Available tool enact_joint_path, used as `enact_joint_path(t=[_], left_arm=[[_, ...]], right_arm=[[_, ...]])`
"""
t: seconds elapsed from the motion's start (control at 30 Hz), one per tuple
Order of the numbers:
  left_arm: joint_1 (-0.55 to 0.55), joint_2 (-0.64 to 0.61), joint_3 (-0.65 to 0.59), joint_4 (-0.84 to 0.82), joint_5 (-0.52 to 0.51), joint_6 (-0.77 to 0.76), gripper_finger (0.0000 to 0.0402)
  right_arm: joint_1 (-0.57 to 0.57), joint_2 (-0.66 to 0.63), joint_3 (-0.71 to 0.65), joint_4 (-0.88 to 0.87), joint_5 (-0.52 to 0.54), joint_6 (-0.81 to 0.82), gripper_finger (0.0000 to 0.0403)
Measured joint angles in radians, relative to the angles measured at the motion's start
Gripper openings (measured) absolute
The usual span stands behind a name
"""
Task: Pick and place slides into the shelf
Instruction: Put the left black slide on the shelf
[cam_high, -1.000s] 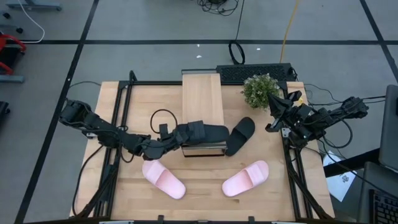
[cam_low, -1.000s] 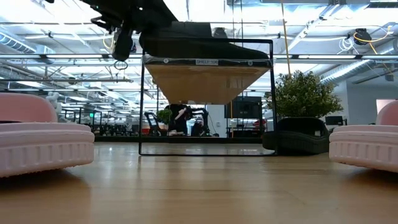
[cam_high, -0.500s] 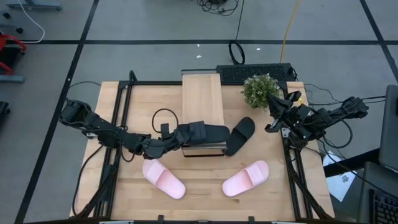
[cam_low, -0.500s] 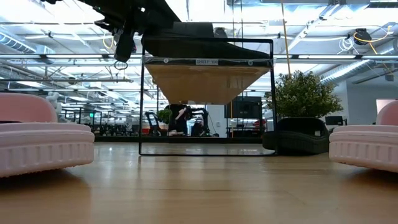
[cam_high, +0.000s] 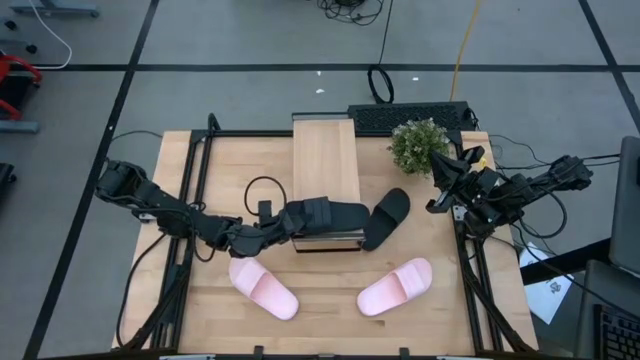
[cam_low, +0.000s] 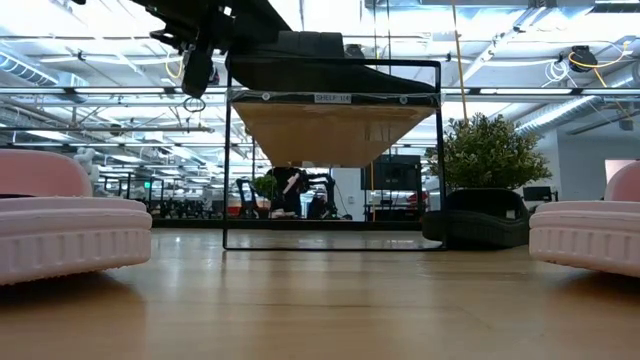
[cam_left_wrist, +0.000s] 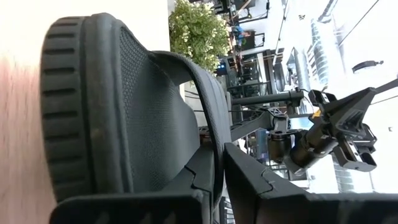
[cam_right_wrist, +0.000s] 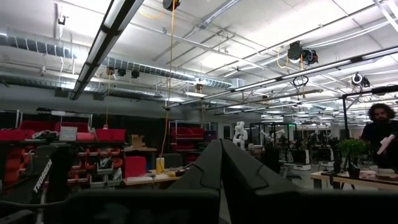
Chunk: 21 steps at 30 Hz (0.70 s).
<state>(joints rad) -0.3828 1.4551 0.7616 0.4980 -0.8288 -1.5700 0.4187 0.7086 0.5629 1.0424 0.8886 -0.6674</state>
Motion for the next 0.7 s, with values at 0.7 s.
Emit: enact_joint_path(t=[0.7], left_arm=[[0.0, 0.0, 0.0, -0.054, 0.008, -0.003, 0.0107]], right_arm=[[0.0, 0.0, 0.0, 0.0, 0.0, -0.002, 0.0002]])
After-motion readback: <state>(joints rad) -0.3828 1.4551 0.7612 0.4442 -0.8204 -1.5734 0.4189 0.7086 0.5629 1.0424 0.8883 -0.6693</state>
